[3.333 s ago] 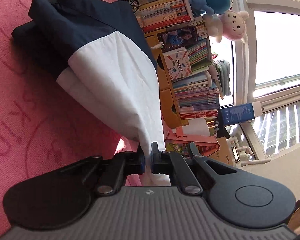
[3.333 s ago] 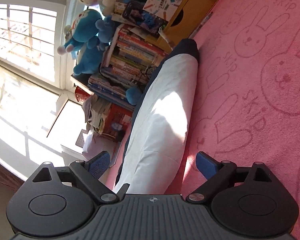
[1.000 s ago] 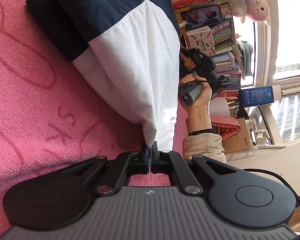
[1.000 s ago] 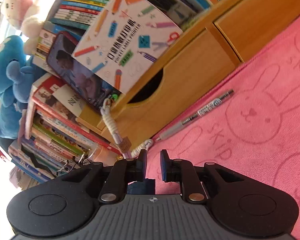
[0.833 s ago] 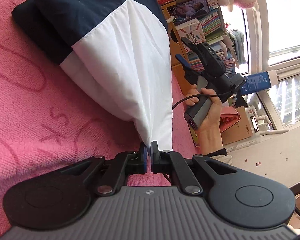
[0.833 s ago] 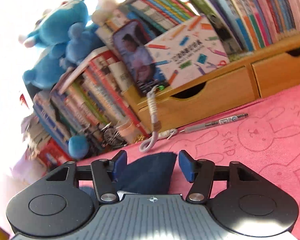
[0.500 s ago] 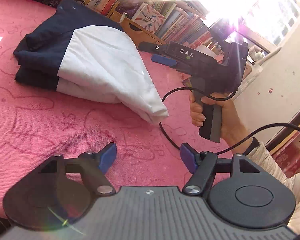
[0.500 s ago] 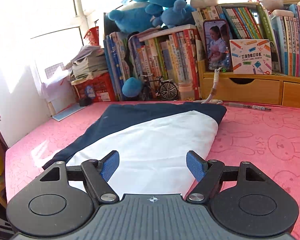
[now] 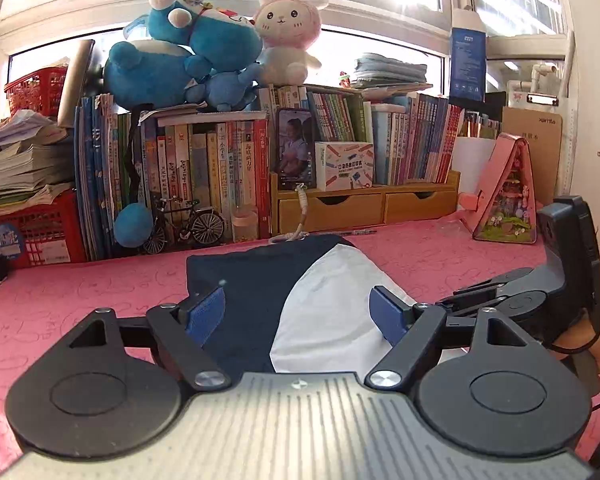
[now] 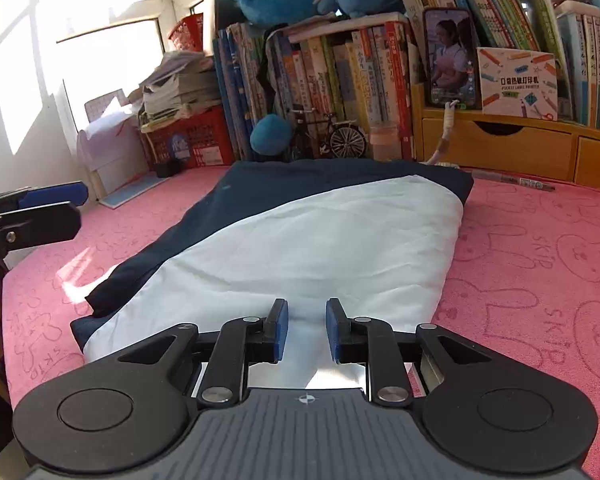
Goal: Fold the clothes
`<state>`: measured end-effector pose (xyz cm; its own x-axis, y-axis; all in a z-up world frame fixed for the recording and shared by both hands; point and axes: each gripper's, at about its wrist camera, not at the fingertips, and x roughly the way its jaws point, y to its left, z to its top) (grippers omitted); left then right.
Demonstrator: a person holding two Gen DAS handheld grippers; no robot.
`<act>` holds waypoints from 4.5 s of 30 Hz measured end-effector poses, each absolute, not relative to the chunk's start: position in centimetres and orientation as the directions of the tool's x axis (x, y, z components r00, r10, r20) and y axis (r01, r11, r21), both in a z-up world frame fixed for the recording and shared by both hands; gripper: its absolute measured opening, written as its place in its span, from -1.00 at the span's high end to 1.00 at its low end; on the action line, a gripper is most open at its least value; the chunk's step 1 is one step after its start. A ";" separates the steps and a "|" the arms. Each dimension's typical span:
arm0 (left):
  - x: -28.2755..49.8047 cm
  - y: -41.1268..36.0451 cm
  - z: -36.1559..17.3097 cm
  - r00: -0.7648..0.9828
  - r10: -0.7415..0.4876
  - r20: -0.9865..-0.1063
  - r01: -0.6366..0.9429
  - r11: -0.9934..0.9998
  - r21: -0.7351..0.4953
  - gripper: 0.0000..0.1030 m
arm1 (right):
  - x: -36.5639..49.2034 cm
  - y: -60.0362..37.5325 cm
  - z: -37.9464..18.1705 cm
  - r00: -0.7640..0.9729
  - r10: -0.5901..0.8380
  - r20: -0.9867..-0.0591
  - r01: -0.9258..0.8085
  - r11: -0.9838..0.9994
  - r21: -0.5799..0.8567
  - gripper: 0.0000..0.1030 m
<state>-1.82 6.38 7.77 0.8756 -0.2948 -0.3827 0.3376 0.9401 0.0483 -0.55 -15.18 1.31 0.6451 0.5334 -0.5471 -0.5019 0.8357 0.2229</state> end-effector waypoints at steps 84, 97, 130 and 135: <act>-3.1 8.9 -0.7 0.793 -0.156 -0.589 0.278 0.953 0.122 -0.80 | -1.3 -15.6 2.7 0.661 0.627 -0.411 -0.548 0.778 0.307 -0.80; -2.4 10.6 -2.1 0.760 -0.215 -0.613 0.258 0.966 -0.018 -0.96 | 13.5 -13.2 -0.6 0.741 0.339 -0.579 -0.386 0.921 0.045 -0.94; -2.1 11.3 -2.2 0.742 -0.246 -0.624 0.255 0.964 -0.077 -1.00 | -12.1 -21.1 0.5 0.647 0.505 -0.571 -0.580 0.812 0.061 -1.00; -2.1 11.3 -2.2 0.742 -0.247 -0.624 0.256 0.964 -0.077 -1.00 | -13.7 -19.8 -0.5 0.624 0.476 -0.620 -0.624 0.781 -0.029 -1.00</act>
